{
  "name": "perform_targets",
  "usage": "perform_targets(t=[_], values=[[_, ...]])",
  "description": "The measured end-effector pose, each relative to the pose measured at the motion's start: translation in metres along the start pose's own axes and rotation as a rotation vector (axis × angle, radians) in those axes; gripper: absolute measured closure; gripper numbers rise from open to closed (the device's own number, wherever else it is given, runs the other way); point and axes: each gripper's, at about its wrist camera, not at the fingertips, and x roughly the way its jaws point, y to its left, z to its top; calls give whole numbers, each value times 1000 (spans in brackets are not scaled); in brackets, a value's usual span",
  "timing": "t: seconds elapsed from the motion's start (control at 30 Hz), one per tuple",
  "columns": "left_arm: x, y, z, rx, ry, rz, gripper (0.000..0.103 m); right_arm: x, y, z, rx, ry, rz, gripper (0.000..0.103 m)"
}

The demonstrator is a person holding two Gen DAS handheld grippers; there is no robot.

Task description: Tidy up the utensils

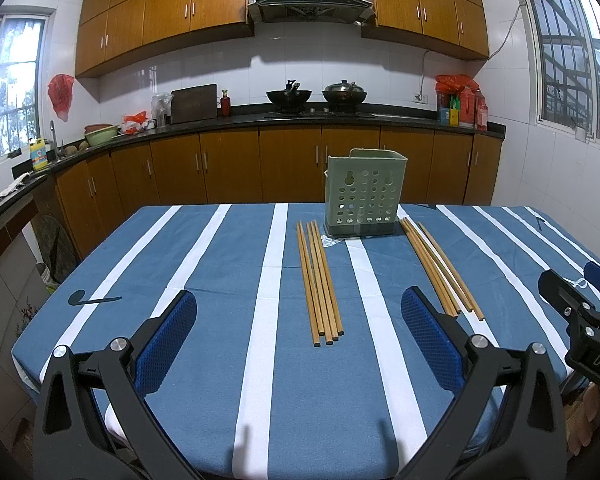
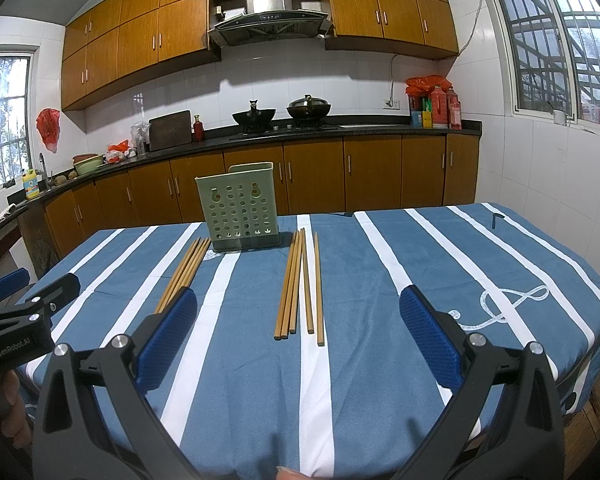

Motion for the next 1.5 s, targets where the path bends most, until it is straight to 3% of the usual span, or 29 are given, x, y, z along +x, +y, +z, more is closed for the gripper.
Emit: perform_targets(t=[1.5], values=[[0, 0, 0, 0, 3, 1, 2, 3, 0, -2, 4, 4, 0, 4]])
